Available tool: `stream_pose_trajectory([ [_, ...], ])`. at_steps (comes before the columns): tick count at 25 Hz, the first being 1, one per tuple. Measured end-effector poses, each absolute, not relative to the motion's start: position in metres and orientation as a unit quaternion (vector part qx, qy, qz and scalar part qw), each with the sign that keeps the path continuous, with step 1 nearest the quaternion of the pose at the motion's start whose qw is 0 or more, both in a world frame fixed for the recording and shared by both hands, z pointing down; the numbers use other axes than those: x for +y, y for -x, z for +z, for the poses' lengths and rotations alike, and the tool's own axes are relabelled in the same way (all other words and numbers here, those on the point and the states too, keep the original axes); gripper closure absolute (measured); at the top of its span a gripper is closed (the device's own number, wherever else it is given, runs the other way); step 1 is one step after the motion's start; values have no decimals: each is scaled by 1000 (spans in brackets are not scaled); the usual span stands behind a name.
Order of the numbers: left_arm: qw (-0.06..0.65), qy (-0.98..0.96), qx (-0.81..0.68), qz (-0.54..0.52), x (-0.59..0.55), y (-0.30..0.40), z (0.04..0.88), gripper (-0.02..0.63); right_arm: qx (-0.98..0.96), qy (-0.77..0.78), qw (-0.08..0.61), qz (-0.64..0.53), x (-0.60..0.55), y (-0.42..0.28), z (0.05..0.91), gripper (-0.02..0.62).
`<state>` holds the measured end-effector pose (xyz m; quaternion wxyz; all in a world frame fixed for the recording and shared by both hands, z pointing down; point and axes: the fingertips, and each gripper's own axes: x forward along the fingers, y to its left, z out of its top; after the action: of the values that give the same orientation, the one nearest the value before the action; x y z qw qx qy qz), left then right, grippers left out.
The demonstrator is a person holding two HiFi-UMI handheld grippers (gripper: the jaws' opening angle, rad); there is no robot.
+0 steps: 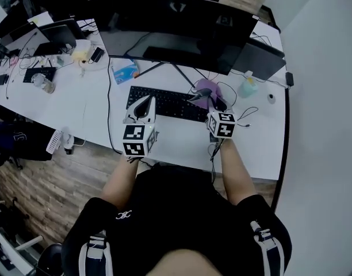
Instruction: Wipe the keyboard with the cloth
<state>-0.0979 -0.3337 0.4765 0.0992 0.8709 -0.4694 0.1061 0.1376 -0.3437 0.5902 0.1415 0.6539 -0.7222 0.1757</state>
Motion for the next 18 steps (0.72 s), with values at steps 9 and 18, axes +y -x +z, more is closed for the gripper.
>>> stream_pose_trajectory([
  [9,97,-867,-476,113,-335,129,479,594,-697,-653,196,221,-359,-136,653,505],
  [18,102,-860,-486,117,-329,139,482,594,-673,-634,267,270,-347,-150,706,506],
])
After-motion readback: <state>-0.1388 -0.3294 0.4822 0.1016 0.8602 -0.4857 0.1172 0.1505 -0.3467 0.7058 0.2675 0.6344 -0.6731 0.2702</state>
